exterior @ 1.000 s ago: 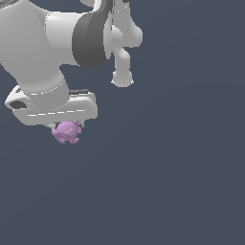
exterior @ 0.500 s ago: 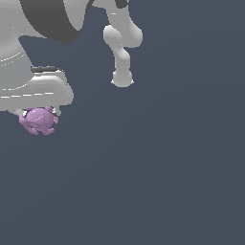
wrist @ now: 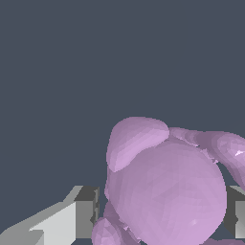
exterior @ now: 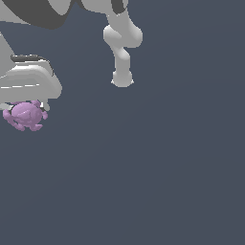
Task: Pick up the object and move it to a goal position.
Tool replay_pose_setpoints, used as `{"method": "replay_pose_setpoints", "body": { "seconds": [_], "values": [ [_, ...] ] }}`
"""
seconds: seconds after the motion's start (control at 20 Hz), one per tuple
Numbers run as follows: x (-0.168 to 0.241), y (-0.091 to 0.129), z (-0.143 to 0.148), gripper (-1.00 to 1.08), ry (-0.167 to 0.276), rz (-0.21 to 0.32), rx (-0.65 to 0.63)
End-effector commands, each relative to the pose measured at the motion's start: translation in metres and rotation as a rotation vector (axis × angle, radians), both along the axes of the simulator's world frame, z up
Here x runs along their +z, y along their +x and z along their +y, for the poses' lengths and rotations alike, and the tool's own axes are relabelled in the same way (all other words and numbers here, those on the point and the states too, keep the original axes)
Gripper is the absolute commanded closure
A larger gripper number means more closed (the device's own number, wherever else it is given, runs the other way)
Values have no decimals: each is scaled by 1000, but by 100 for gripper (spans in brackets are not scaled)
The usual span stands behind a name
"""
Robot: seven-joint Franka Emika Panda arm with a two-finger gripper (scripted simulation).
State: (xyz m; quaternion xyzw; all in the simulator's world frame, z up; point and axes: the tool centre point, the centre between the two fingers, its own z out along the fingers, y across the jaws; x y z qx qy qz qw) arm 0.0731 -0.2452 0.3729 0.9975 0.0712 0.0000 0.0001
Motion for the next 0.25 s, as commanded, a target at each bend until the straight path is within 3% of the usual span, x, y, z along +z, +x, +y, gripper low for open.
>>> {"method": "replay_pose_setpoints", "body": {
  "seconds": [0.0, 0.2],
  "values": [
    [3, 1, -2, 108, 0, 0, 1],
    [4, 1, -3, 108, 0, 0, 1]
  ]
}}
